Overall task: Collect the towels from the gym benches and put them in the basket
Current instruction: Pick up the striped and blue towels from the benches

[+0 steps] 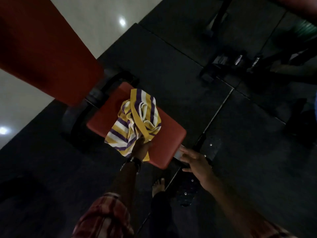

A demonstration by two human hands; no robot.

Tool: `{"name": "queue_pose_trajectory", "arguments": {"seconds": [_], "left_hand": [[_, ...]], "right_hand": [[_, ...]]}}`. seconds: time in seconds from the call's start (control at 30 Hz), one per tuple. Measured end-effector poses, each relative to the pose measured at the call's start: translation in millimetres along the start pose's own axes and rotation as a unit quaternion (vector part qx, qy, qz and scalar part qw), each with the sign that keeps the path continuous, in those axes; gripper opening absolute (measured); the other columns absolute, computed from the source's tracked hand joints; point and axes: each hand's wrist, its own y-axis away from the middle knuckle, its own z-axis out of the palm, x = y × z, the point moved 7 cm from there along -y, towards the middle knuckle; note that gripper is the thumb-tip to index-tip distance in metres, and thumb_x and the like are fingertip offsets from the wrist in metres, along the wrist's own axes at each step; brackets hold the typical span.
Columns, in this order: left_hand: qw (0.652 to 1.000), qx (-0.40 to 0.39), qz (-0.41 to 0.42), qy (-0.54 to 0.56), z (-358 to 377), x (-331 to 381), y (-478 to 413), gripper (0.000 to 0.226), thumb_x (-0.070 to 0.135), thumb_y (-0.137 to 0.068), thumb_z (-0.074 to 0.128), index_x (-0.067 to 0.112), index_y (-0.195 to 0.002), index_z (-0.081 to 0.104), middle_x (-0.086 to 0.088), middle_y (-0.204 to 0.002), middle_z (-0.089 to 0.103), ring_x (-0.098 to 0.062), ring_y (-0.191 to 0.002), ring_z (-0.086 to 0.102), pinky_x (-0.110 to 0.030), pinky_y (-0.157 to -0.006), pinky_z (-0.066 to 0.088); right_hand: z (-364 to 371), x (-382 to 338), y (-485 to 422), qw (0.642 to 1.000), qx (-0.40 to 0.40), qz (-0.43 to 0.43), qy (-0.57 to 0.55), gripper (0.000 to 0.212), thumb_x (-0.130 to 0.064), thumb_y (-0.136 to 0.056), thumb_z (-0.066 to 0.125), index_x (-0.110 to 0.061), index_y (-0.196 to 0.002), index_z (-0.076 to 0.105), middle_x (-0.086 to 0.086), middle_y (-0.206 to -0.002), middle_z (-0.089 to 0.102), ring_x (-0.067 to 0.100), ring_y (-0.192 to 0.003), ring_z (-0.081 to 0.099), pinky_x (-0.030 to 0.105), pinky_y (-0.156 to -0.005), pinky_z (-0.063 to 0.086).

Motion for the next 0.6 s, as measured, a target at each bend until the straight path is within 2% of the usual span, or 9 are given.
{"name": "queue_pose_trajectory", "arguments": {"seconds": [0.03,0.1,0.2,0.27,0.3,0.37,0.47,0.53,0.6], "left_hand": [[1.000,-0.013,0.011,0.022,6.5,8.3,14.6,0.040,0.009,-0.091,0.060,0.001,-0.130,0.057,-0.012,-0.142,0.050,-0.022,-0.126,0.048,-0.017,-0.092,0.035],[0.995,-0.023,0.010,0.101,18.8,25.6,53.3,0.024,0.004,-0.092,0.056,0.014,-0.112,0.064,-0.015,-0.117,0.060,-0.021,-0.099,0.056,-0.027,-0.087,0.045],[0.976,-0.028,0.002,0.214,43.0,58.0,118.3,0.042,0.000,-0.094,0.049,0.012,-0.134,0.052,-0.005,-0.090,0.061,-0.017,-0.071,0.056,-0.028,-0.066,0.043],[0.975,-0.055,0.041,0.211,62.7,81.9,159.2,0.049,-0.003,-0.094,0.046,0.011,-0.141,0.045,-0.003,-0.088,0.062,-0.015,-0.064,0.061,-0.026,-0.064,0.048],[0.973,-0.073,0.066,0.207,76.2,97.4,186.2,0.050,-0.005,-0.094,0.046,0.011,-0.142,0.045,-0.002,-0.088,0.064,-0.010,-0.062,0.066,-0.024,-0.063,0.051],[0.963,-0.121,0.131,0.204,111.6,127.8,247.3,0.050,-0.009,-0.092,0.044,0.005,-0.140,0.046,0.007,-0.090,0.073,-0.001,-0.064,0.069,-0.017,-0.061,0.055],[0.940,-0.165,0.223,0.198,163.6,161.4,324.2,0.047,-0.015,-0.089,0.045,0.002,-0.132,0.050,0.005,-0.107,0.075,-0.008,-0.080,0.072,-0.025,-0.066,0.057],[0.926,-0.152,0.292,0.186,195.6,182.9,375.9,0.044,-0.008,-0.085,0.055,0.009,-0.126,0.059,-0.004,-0.126,0.067,-0.014,-0.093,0.068,-0.035,-0.078,0.056],[0.908,-0.144,0.346,0.187,221.9,197.4,419.9,0.044,0.007,-0.079,0.063,0.014,-0.122,0.065,-0.005,-0.134,0.062,-0.014,-0.095,0.066,-0.037,-0.084,0.054]], "right_hand": [[-0.8,-4.4,8.0,1.000,-0.002,-0.002,-0.006,0.032,-0.014,-0.093,0.053,-0.043,-0.104,0.061,-0.018,-0.109,0.064,-0.001,-0.099,0.060,0.037,-0.079,0.056],[-3.7,-14.4,22.9,1.000,-0.006,-0.013,-0.024,0.030,-0.016,-0.093,0.054,-0.040,-0.109,0.061,-0.014,-0.115,0.064,-0.002,-0.099,0.060,0.036,-0.079,0.057],[-19.4,-27.9,51.6,0.998,-0.005,-0.035,-0.058,0.031,-0.020,-0.094,0.055,-0.025,-0.124,0.061,-0.004,-0.125,0.063,0.008,-0.102,0.062,0.038,-0.082,0.055],[-33.4,-37.8,68.5,0.996,-0.001,-0.045,-0.080,0.035,-0.016,-0.095,0.053,-0.017,-0.129,0.058,0.002,-0.123,0.066,0.014,-0.097,0.067,0.037,-0.079,0.057],[-47.0,-42.2,81.8,0.993,0.003,-0.054,-0.105,0.033,-0.012,-0.095,0.052,-0.014,-0.128,0.058,0.004,-0.116,0.068,0.012,-0.088,0.070,0.032,-0.071,0.058],[-83.5,-45.8,112.7,0.985,0.015,-0.072,-0.156,0.031,-0.003,-0.094,0.050,-0.011,-0.123,0.058,0.008,-0.109,0.069,0.010,-0.079,0.071,0.029,-0.062,0.058],[-137.6,-43.7,146.9,0.970,0.032,-0.126,-0.206,0.041,0.007,-0.093,0.047,-0.001,-0.133,0.050,0.023,-0.132,0.058,0.030,-0.105,0.061,0.054,-0.095,0.048],[-176.9,-42.4,173.5,0.964,0.036,-0.191,-0.182,0.053,0.013,-0.088,0.052,0.002,-0.140,0.042,0.025,-0.138,0.053,0.038,-0.120,0.056,0.054,-0.103,0.042],[-212.6,-45.9,206.8,0.954,0.052,-0.260,-0.141,0.061,0.011,-0.085,0.061,0.002,-0.141,0.040,0.022,-0.140,0.052,0.036,-0.127,0.053,0.051,-0.109,0.041]]}}
